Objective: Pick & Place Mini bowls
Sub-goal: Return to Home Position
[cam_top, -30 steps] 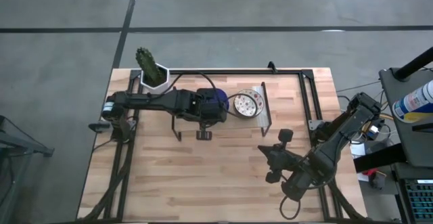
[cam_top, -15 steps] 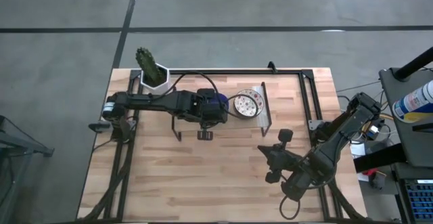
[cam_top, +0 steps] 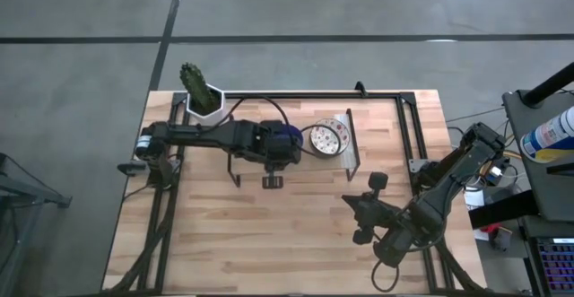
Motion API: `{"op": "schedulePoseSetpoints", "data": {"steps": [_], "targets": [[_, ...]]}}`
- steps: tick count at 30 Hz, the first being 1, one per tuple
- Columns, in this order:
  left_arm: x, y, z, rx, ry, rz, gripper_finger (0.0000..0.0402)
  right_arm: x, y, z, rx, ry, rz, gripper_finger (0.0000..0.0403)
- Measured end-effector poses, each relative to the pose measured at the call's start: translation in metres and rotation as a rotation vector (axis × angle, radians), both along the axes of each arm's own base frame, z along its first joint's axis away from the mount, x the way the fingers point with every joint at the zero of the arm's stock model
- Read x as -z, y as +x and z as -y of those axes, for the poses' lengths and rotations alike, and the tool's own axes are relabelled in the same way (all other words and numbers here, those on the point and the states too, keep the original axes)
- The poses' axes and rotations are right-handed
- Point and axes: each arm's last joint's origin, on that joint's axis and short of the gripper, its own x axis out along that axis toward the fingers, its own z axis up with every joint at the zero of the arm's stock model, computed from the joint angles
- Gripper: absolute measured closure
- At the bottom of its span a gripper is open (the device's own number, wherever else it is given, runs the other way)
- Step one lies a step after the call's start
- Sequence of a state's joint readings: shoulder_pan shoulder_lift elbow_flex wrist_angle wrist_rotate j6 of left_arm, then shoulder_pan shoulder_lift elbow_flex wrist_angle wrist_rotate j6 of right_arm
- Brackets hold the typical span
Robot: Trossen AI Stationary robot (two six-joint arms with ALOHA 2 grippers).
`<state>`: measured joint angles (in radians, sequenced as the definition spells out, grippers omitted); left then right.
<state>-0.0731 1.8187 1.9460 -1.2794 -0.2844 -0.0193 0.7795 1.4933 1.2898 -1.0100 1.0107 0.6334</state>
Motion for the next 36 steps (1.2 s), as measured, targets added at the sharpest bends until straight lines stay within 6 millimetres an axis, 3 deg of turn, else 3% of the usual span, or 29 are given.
{"op": "schedulePoseSetpoints", "data": {"steps": [8, 17, 24, 27, 30, 36], "targets": [[0.010, 0.000, 0.000, 0.001, 0.000, -0.036, 0.0331, 0.004, -0.001, 0.000, -0.001, -0.003, -0.006, 0.0394], [0.007, -0.003, 0.000, 0.001, 0.006, -0.046, 0.0331, 0.008, -0.001, 0.000, -0.001, -0.004, -0.006, 0.0394], [-0.004, -0.018, 0.000, -0.072, -0.031, -0.080, 0.0334, 0.011, -0.002, -0.001, -0.017, 0.001, -0.030, 0.0394], [-0.007, -0.026, 0.004, -0.072, -0.079, -0.063, 0.0356, 0.014, -0.006, -0.001, -0.027, -0.009, -0.040, 0.0394], [-0.008, -0.035, 0.012, -0.050, -0.097, -0.017, 0.0392, 0.018, -0.014, 0.000, -0.043, -0.015, -0.043, 0.0394], [0.000, -0.057, 0.031, 0.079, -0.247, 0.196, 0.0400, 0.032, -0.026, 0.000, -0.130, 0.074, 0.032, 0.0394]]}}
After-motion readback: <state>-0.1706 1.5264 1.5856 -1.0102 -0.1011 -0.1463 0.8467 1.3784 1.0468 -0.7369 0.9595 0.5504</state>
